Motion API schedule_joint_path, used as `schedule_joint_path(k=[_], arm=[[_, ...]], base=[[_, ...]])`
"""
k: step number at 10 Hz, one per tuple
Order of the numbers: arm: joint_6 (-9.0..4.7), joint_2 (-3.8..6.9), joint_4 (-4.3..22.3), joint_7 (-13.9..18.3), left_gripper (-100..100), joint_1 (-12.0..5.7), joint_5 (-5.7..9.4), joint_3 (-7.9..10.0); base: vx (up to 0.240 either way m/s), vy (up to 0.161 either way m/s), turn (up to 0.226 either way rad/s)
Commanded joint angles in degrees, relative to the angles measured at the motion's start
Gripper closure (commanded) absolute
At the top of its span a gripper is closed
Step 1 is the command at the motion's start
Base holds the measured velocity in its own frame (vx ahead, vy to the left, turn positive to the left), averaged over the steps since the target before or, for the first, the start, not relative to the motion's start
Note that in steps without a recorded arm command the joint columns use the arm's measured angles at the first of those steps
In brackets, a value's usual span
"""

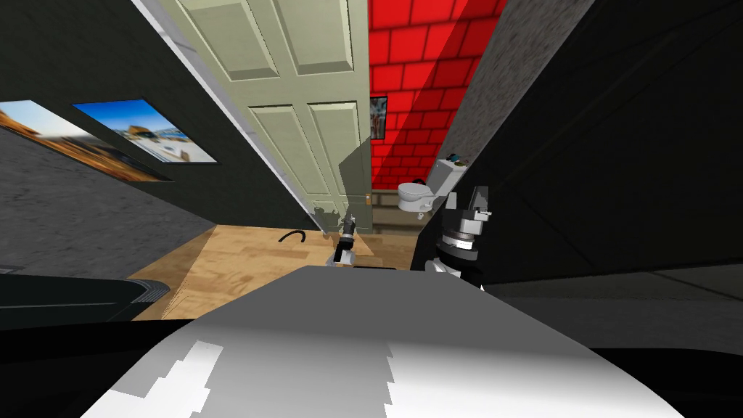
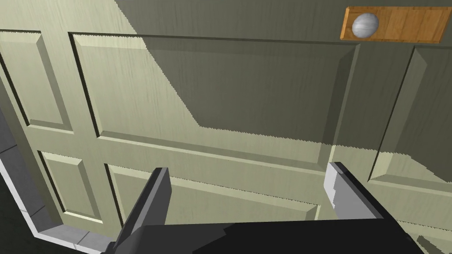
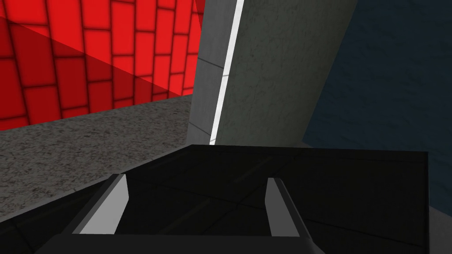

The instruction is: Pull the door open

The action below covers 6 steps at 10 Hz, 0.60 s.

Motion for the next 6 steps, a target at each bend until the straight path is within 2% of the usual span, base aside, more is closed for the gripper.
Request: schedule_joint_path(k=[1, 3, 4, 6], arm=[[-0.31, -0.24, 2.38, -0.48, -100, -0.91, 0.75, -0.43], [-0.81, -0.57, 5.58, -1.09, -100, -2.05, 1.7, -1.04], [-0.81, -0.57, 5.58, -1.09, -100, -2.05, 1.7, -1.04], [-1.28, -0.95, 8.62, -1.68, -100, -3.13, 2.62, -1.63]], base=[[0.071, -0.003, -0.005], [0.087, 0.001, -0.008], [0.062, 0.002, -0.001], [0.057, 0.005, -0.003]])
